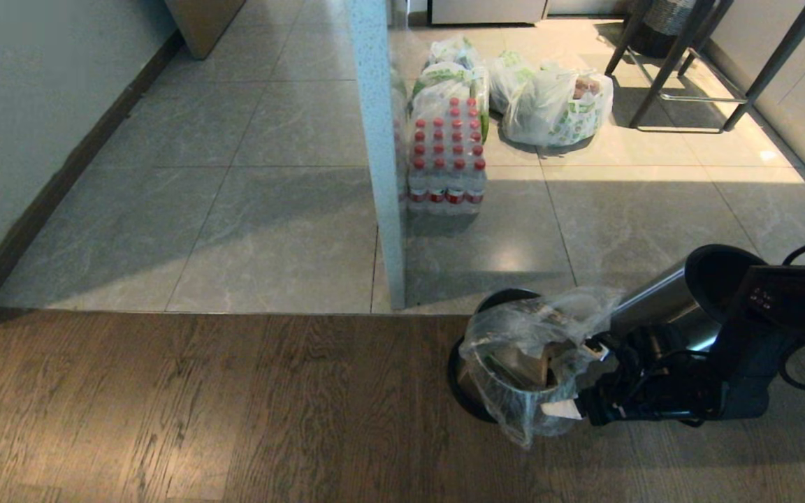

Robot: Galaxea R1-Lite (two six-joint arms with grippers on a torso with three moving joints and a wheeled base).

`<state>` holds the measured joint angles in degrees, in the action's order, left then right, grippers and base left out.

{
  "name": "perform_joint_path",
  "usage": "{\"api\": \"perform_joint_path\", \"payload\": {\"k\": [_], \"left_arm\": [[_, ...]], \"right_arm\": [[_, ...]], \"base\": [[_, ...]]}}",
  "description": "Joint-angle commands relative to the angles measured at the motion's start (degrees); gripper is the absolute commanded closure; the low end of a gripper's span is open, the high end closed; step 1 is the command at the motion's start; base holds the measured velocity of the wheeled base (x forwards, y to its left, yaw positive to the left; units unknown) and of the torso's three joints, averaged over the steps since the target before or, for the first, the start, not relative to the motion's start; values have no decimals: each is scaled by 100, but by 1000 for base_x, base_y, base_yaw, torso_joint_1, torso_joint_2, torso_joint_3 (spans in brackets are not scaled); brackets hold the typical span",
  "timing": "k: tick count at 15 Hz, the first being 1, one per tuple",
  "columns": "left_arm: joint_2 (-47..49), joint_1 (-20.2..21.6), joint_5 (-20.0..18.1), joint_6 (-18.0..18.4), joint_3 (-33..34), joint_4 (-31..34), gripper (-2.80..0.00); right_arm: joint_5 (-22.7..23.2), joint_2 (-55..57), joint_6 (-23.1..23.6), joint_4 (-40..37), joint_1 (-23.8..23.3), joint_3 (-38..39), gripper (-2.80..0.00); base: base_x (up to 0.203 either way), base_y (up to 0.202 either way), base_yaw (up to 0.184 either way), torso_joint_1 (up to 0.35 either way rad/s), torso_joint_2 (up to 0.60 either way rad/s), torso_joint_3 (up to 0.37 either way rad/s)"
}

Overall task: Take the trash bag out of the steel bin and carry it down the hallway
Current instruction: Pick up the trash bag

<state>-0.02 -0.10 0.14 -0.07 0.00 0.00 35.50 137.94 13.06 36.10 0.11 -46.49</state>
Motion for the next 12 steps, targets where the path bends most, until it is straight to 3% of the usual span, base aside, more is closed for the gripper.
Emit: {"api": "perform_joint_path", "payload": {"k": [1,12], "left_arm": [[2,1,4,-1,9,0,0],[2,1,4,-1,9,0,0]], "right_arm": [[27,19,13,28,-2,-5,-280],[16,-172,-11,-35,7,59,-280]], "base": [[0,0,0,0,0,0],[0,0,0,0,0,0]]}}
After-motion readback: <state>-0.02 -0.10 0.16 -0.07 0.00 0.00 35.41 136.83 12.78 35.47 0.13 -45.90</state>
